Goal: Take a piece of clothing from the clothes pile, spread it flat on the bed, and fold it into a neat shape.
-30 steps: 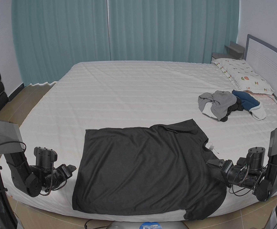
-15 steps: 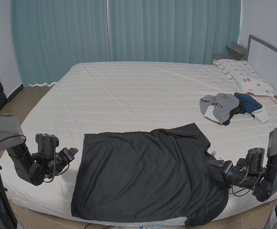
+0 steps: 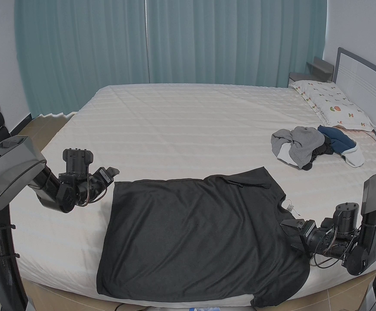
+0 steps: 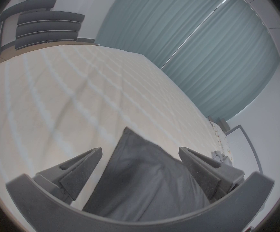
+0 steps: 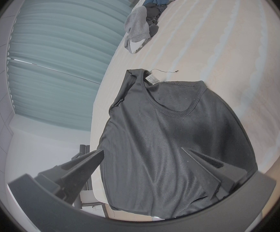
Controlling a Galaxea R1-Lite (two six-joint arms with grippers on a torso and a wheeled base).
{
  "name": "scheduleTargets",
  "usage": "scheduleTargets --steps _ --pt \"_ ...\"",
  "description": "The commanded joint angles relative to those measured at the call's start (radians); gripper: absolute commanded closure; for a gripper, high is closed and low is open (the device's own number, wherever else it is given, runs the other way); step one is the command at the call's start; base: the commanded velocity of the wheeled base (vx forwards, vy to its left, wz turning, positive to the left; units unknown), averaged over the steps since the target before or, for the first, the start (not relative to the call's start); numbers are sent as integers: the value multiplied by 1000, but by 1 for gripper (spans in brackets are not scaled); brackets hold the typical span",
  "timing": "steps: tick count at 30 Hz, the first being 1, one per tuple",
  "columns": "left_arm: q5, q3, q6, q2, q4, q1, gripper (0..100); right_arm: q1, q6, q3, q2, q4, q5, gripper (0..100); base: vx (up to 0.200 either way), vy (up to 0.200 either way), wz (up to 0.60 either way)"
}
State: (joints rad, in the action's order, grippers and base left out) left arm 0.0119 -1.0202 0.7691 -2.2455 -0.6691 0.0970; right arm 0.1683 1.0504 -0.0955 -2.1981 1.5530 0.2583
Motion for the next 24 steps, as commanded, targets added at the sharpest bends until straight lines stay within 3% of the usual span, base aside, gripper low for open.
scheduleTargets --steps 1,8,23,24 --pt "-46 -342 7 -266 145 -7 0 4 8 3 -25 15 1 0 0 0 0" --pt "-35 -508 29 -368 201 -11 0 4 3 -6 -49 15 1 0 0 0 0" --pt "-32 -521 47 -373 191 -5 0 7 0 -3 -43 15 1 0 0 0 0" --pt "-30 -528 47 -376 186 -7 100 7 0 -4 -45 15 -1 0 0 0 0"
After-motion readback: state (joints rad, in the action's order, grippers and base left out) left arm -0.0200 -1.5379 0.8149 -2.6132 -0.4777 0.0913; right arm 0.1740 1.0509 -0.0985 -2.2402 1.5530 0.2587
